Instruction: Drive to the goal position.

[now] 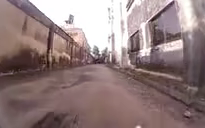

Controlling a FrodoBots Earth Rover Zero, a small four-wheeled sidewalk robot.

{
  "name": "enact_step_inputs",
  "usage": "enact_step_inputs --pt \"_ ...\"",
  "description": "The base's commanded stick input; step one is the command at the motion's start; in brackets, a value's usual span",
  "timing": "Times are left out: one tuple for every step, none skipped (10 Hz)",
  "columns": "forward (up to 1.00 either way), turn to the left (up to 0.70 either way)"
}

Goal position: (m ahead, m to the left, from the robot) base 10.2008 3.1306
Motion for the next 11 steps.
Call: enact_step_inputs --pt "0.7 0.01" --pt "0.7 0.01" --pt "0.7 0.01" --pt "0.7 0.01" --pt "0.7 0.01" --pt "0.7 0.01" --pt "0.7 0.01" --pt "0.7 0.01" --pt "0.7 0.01" --pt "0.7 0.01" --pt "0.7 0.01"
